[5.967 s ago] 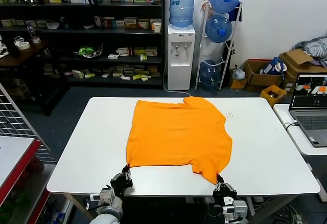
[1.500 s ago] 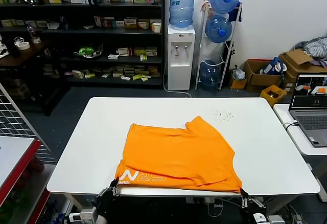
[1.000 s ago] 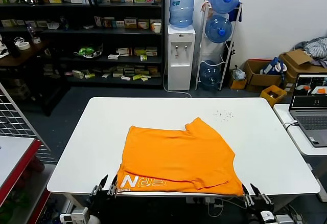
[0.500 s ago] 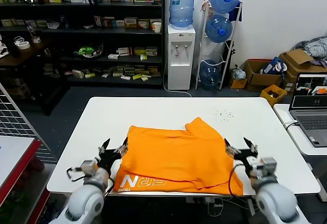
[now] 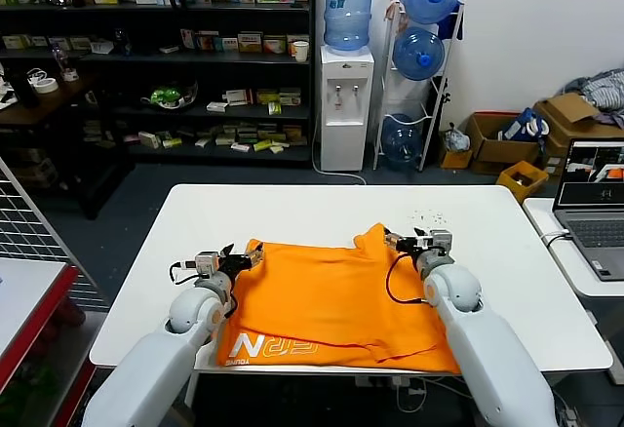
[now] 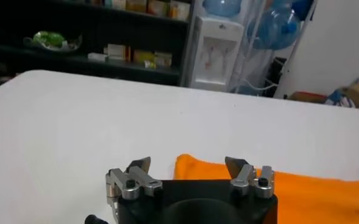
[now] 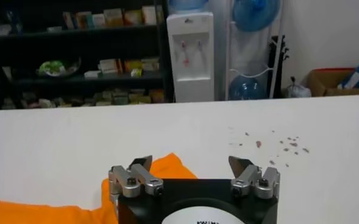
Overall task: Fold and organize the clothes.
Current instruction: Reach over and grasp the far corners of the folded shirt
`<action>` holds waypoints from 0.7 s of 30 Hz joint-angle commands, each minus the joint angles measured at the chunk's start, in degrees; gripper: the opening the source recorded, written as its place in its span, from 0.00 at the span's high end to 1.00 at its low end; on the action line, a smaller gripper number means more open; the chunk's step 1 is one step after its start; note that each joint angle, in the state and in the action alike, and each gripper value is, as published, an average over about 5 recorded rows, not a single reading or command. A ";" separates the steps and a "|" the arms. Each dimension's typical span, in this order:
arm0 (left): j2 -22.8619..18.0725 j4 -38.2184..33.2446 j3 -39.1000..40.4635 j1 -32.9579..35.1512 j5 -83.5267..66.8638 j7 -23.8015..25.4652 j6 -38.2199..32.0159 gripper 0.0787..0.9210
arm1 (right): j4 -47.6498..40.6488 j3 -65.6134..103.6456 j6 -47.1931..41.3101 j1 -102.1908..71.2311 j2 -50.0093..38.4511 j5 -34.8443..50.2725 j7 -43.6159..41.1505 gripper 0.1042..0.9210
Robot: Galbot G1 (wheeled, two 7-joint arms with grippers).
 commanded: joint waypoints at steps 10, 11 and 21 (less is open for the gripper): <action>-2.66 11.91 4.68 -9.38 0.33 2.42 2.30 0.12 | -14.20 -3.44 -1.69 8.86 4.02 -1.00 -2.31 0.14; -2.88 12.23 4.71 -9.50 0.69 2.46 2.15 0.12 | -14.35 -3.36 -1.71 8.82 4.09 -1.09 -2.42 0.16; -3.78 13.49 5.30 -9.59 2.52 2.73 1.50 0.26 | -14.81 -3.21 -1.71 8.43 4.17 -1.55 -3.27 0.50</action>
